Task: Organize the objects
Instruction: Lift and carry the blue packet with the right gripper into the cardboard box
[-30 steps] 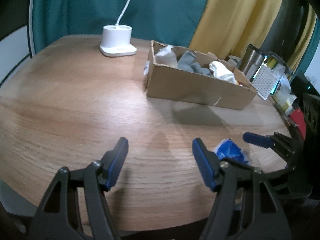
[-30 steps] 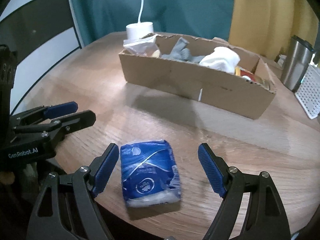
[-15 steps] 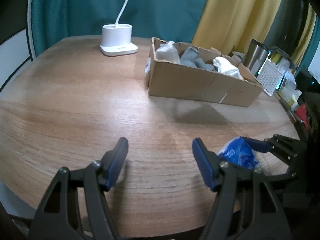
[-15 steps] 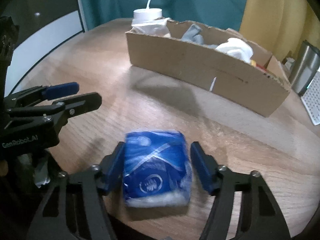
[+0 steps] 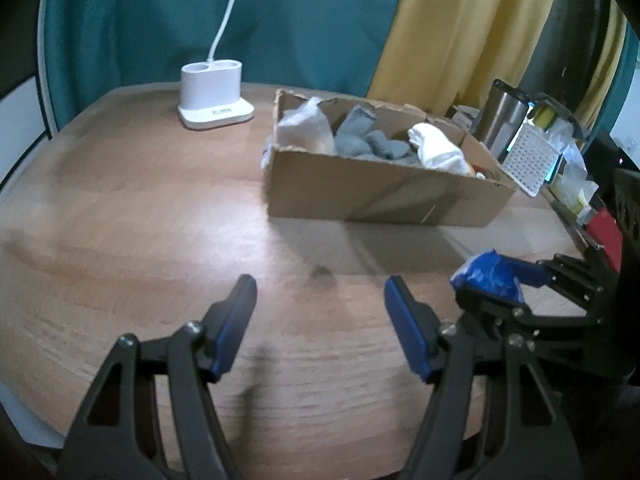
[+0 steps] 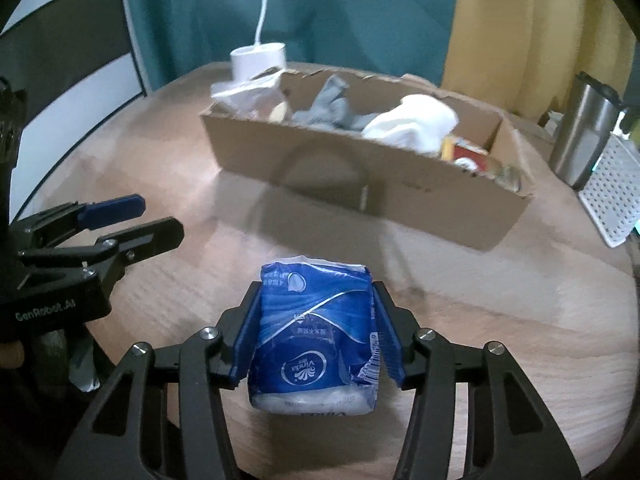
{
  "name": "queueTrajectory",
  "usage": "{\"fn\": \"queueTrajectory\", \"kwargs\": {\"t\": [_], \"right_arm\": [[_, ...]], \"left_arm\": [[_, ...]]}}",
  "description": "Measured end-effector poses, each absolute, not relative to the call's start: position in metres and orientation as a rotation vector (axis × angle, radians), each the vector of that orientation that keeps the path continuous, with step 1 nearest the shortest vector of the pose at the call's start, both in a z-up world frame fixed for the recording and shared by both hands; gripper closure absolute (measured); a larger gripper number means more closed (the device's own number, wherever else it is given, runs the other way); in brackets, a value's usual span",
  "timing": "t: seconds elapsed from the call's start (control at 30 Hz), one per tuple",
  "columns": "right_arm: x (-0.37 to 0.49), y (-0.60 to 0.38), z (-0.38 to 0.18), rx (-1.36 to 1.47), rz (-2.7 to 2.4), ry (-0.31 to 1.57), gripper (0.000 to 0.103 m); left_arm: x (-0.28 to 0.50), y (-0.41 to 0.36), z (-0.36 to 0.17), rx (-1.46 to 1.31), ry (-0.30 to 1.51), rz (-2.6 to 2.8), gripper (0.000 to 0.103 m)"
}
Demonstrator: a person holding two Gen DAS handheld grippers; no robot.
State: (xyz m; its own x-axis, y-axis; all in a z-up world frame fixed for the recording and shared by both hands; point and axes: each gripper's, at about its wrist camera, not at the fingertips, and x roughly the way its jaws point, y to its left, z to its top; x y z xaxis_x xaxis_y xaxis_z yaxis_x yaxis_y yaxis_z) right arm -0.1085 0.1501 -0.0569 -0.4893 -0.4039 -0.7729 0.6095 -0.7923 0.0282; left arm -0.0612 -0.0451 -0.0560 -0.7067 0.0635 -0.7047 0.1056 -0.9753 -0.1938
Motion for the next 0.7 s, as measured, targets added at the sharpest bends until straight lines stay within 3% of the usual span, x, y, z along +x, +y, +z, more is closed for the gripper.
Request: {"fn": "queueTrajectory", "kwargs": {"t": [0.7], "right_arm": [[-0.153, 0.183, -0.021, 1.033, -2.363, 0.222, 0.048]], "left_arm": [[-0.104, -0.027, -0.026, 1.144, 0.295, -2.924, 0.035]]}}
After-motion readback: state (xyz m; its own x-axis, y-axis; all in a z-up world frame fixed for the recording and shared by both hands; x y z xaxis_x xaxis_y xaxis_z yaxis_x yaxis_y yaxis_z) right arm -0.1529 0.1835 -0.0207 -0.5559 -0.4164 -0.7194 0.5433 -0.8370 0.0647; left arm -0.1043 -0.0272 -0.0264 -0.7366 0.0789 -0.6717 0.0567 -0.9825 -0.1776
